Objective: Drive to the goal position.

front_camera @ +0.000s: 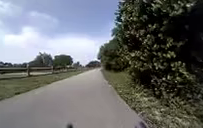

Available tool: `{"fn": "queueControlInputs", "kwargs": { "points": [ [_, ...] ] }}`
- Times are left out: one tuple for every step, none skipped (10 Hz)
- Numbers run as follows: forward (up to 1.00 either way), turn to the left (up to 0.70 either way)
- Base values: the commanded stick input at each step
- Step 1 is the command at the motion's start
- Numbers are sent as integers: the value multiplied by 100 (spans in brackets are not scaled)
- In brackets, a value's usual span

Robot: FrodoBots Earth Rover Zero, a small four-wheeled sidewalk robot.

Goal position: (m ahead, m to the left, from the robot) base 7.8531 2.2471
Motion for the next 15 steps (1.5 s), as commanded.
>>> {"fn": "queueControlInputs", "kwargs": {
  "points": [
    [70,14],
    [70,14],
    [70,14],
    [70,14],
    [70,14],
    [70,14],
    [70,13],
    [70,3],
    [70,0],
    [70,0],
    [70,0],
    [70,0],
    [70,0],
    [70,0],
    [70,0]
  ]
}}
